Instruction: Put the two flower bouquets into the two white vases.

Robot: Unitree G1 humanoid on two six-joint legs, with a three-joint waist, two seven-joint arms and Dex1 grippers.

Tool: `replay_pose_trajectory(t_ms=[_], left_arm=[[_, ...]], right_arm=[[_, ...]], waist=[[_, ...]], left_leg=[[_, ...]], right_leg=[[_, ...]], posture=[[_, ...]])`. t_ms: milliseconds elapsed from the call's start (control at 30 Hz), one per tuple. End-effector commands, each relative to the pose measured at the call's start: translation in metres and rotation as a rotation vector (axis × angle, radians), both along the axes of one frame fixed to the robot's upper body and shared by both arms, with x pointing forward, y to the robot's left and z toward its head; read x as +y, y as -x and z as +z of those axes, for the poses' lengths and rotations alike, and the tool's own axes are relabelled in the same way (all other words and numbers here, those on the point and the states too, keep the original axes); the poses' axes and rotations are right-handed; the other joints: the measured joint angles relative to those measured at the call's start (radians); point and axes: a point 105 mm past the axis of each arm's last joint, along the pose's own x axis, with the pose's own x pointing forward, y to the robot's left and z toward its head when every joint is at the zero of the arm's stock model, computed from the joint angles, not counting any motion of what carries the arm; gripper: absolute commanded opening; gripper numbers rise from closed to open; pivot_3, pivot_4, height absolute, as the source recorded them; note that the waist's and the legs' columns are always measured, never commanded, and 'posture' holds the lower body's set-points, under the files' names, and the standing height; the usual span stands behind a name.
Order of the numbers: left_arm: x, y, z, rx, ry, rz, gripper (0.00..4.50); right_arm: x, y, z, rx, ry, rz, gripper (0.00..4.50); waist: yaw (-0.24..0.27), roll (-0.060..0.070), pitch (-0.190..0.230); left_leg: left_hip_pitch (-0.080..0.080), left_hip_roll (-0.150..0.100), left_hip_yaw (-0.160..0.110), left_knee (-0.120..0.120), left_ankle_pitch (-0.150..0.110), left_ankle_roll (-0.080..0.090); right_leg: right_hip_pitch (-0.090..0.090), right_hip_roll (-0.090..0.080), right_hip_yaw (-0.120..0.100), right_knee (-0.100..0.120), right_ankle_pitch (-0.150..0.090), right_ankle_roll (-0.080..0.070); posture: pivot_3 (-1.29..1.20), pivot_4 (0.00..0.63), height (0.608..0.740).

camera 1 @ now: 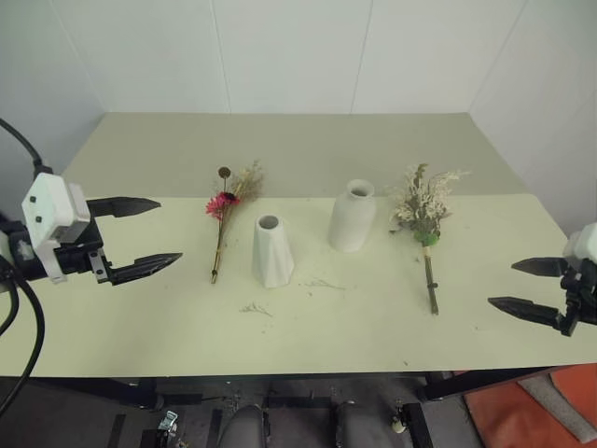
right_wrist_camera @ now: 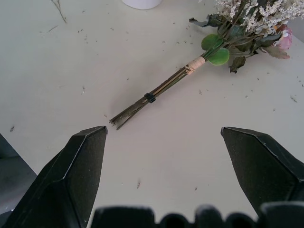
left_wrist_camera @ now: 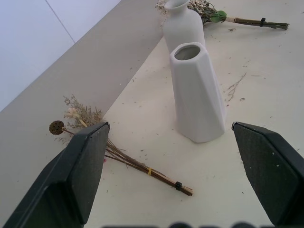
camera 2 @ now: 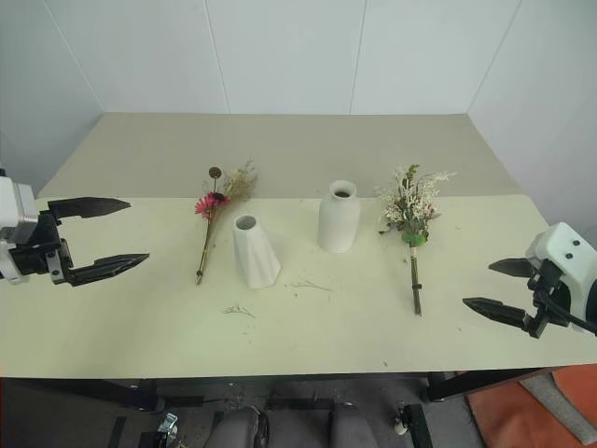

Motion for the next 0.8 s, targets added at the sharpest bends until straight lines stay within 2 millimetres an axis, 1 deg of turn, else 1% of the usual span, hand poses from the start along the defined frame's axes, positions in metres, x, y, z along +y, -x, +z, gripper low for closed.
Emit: replay_pose_trajectory(t_ms=[33, 267, 367, 400, 467, 533, 567, 633, 733, 800], left_arm=[[-0.001, 0.003, 0.013, -0.052, -0.012, -0.007, 4.5], [-0.003, 0.001, 0.014, -0.049, -0.013, -0.026, 4.5], [-0.011, -0.002, 0.02, -0.076, 0.007, -0.062, 4.5], [-0.016, -0.002, 0.023, -0.089, 0.025, -0.09, 4.5], [-0.038, -0.008, 0.029, -0.116, 0.077, -0.192, 4.5], [-0.059, -0.018, 0.032, -0.14, 0.088, -0.265, 4.5], [-0.064, -0.022, 0.033, -0.146, 0.086, -0.28, 4.5], [-0.076, -0.032, 0.036, -0.163, 0.077, -0.315, 4.5], [-0.094, -0.042, 0.039, -0.177, 0.074, -0.377, 4.5], [-0.105, -0.046, 0.038, -0.181, 0.067, -0.415, 4.5]], right_arm=[[0.0, 0.001, 0.012, -0.049, 0.029, 0.003, 4.49], [-0.002, 0.003, 0.011, -0.057, 0.036, -0.022, 4.49], [0.0, -0.002, 0.013, -0.083, 0.027, -0.062, 4.49], [0.001, -0.006, 0.014, -0.092, 0.02, -0.08, 4.49], [0.01, -0.017, 0.008, -0.09, 0.041, -0.076, 4.49], [0.024, -0.032, 0.001, -0.075, 0.032, -0.065, 4.49], [0.028, -0.037, -0.001, -0.068, 0.021, -0.065, 4.49], [0.037, -0.055, -0.008, -0.051, -0.021, -0.097, 4.49], [0.049, -0.085, -0.019, -0.024, -0.116, -0.193, 4.49], [0.053, -0.102, -0.029, -0.007, -0.128, -0.26, 4.49]], waist=[[0.0, 0.0, 0.0], [0.0, 0.0, 0.0], [0.0, 0.0, 0.0], [0.0, 0.0, 0.0], [0.001, 0.0, 0.0], [0.002, -0.001, 0.0], [0.001, -0.001, 0.0], [-0.002, -0.001, 0.0], [-0.011, -0.001, 0.001], [-0.011, -0.001, 0.001]], left_leg=[[0.0, 0.0, 0.0, 0.0, 0.0, 0.0], [0.0, 0.0, 0.0, 0.0, 0.0, 0.0], [0.0, 0.0, 0.0, 0.0, 0.0, 0.0], [0.0, 0.0, 0.0, 0.0, 0.0, 0.0], [0.0, 0.0, 0.0, 0.0, 0.0, 0.0], [0.001, 0.0, 0.0, 0.001, 0.0, 0.0], [0.001, 0.0, 0.0, 0.002, 0.0, 0.0], [0.0, -0.001, 0.0, 0.002, 0.0, -0.001], [-0.001, -0.001, 0.0, 0.002, 0.0, -0.001], [-0.002, -0.001, -0.001, 0.001, 0.0, 0.0]], right_leg=[[0.0, 0.0, 0.0, 0.0, 0.0, 0.0], [0.0, 0.0, 0.0, 0.0, 0.0, 0.0], [0.0, 0.0, 0.0, 0.0, 0.0, 0.0], [0.0, 0.0, 0.0, 0.0, 0.0, 0.0], [0.0, 0.0, 0.0, 0.0, 0.0, 0.0], [0.002, 0.0, 0.0, 0.001, 0.0, 0.0], [0.002, 0.0, 0.0, 0.001, 0.001, 0.0], [0.001, 0.0, 0.0, 0.001, 0.001, 0.0], [0.0, 0.001, 0.001, 0.001, 0.001, -0.001], [-0.001, 0.001, 0.001, 0.001, 0.001, -0.001]], posture=[[0.0, 0.15, 0.74], [0.0, 0.15, 0.74], [0.0, 0.15, 0.74], [0.0, 0.15, 0.74], [0.0, 0.15, 0.74], [0.0, 0.15, 0.74], [0.0, 0.15, 0.74], [0.0, 0.15, 0.74], [0.0, 0.15, 0.74], [0.0, 0.15, 0.74]])
